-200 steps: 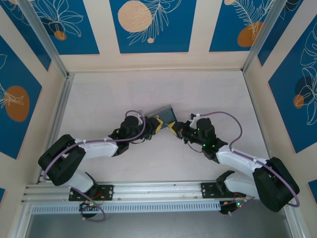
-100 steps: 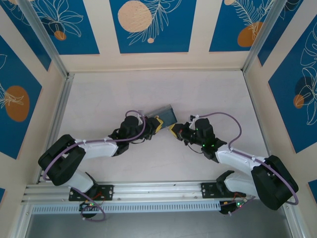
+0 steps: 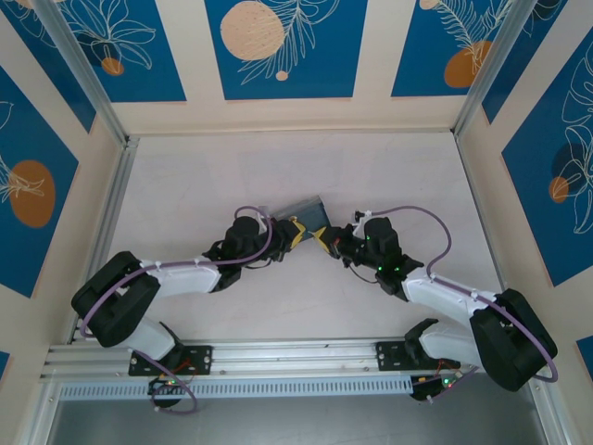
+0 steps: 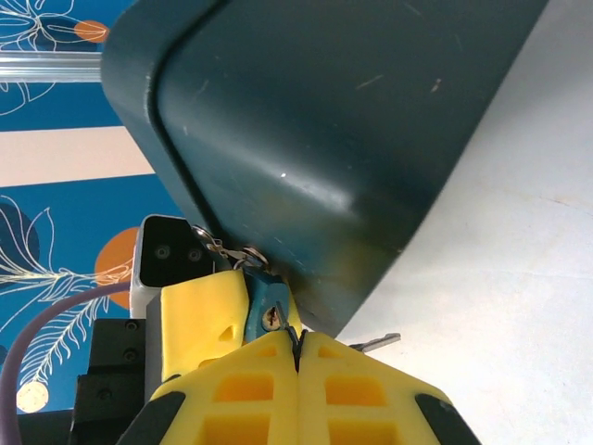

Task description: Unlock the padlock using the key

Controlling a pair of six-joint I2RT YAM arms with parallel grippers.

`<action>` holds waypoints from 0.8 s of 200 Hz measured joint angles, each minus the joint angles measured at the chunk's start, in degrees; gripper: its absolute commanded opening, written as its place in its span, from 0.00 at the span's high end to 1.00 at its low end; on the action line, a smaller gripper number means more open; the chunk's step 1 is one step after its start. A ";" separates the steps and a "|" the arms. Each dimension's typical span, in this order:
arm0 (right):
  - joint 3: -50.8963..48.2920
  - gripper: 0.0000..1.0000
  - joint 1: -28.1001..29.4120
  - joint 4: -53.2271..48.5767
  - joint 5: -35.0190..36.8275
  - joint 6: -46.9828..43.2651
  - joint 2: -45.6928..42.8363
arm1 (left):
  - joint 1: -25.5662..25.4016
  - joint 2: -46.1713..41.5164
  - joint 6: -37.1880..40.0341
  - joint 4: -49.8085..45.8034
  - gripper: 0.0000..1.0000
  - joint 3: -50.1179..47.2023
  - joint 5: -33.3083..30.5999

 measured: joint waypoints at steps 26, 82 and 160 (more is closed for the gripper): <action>0.57 1.00 0.15 0.35 0.00 0.00 0.98 | 0.00 -0.02 0.00 -0.02 1.00 0.00 -0.02; 0.66 1.00 0.50 0.85 0.07 0.00 1.90 | 0.09 -0.02 0.00 -0.04 1.00 0.00 -0.24; 1.38 1.00 1.01 0.87 0.17 0.02 2.84 | 0.24 -0.02 0.00 -0.02 1.00 0.00 -0.57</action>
